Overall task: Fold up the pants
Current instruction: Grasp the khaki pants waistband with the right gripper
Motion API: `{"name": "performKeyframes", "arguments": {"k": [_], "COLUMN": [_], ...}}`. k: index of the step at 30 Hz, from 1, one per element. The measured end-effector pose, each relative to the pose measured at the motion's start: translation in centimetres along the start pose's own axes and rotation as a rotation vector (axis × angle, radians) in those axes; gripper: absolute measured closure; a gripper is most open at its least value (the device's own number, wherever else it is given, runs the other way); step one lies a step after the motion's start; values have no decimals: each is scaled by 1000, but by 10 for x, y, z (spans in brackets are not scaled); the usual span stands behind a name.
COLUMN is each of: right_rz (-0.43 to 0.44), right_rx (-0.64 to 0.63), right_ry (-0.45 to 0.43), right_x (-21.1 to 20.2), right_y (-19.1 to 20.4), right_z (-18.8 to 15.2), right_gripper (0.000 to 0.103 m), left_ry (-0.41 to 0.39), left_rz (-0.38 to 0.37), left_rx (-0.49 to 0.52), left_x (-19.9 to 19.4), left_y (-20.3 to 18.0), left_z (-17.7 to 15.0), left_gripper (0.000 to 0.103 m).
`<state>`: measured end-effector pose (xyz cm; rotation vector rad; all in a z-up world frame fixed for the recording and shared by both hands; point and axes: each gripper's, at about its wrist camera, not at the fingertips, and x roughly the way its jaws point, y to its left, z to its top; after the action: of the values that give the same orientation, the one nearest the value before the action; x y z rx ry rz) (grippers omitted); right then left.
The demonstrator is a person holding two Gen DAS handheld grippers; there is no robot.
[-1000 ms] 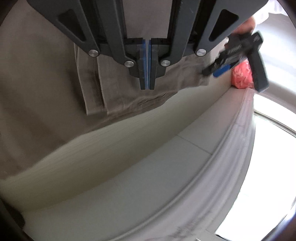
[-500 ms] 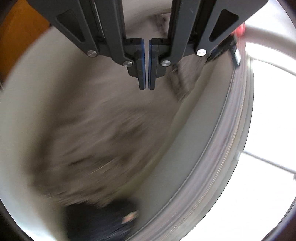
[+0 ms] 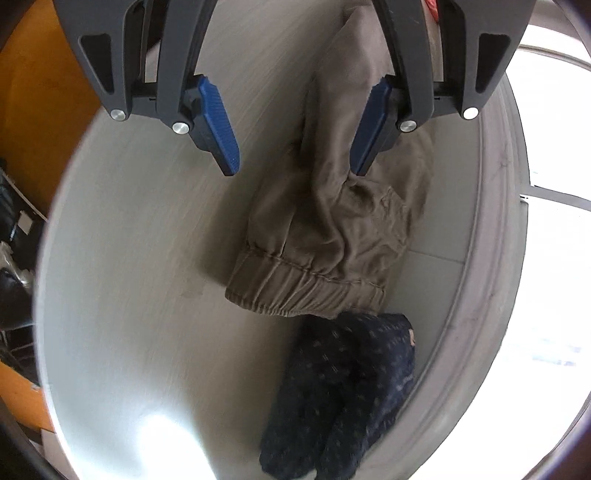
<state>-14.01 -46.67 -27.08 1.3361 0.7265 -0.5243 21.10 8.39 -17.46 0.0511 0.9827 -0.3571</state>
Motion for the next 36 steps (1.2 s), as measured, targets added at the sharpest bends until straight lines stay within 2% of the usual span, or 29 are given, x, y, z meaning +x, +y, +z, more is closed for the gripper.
{"name": "performKeyframes", "arguments": {"k": [4,9,15,18,19,20,22,23,25,31,36], "right_rz": [26,52,64,66,50,28,28,54,83,92,146], "right_rx": [-31,-90,-106,-122,-131,-139,-140,-127,-133,-261,-367], "right_ry": [26,53,56,45,38,34,32,32,21,-55,-99], "right_x": [14,23,30,19,19,19,18,16,9,-27,-55], "right_y": [-1,1,10,6,7,7,5,3,6,52,106], "right_z": [20,35,39,36,35,34,35,36,33,18,-7], "right_gripper": [44,44,43,44,52,65,76,81,87,94,95], "left_ry": [27,64,71,69,66,65,65,66,72,69,70], "left_rz": [27,45,63,76,77,77,70,67,63,33,-12], "left_rx": [-30,-75,-54,-36,-32,-31,-38,-40,-46,-44,-33], "left_x": [-1,5,2,-1,-3,-4,-4,-5,-5,-8,-7], "left_y": [5,-8,-26,-29,-29,-26,-21,-18,-11,9,21], "left_z": [-9,-26,-31,-31,-30,-30,-29,-29,-27,-20,-13], "left_gripper": [2,2,2,2,2,2,2,2,2,2,2]}}
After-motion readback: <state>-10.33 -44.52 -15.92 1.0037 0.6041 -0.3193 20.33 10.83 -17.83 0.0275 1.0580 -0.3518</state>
